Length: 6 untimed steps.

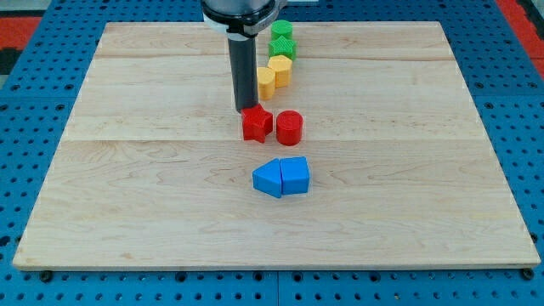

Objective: Place arm parallel to the left of green star

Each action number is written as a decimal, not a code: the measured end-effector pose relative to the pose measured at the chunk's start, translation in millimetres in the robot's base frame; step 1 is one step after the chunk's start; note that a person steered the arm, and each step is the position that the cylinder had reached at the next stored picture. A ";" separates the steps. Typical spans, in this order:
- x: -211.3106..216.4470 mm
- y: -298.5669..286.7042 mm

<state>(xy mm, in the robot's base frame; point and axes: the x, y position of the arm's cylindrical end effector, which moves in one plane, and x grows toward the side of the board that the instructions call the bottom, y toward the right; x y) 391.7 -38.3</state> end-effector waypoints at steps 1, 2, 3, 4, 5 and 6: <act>1.6 2.1; 1.6 -2.3; -9.3 -31.8; -40.4 -41.5; -47.8 -35.4; -33.4 -29.1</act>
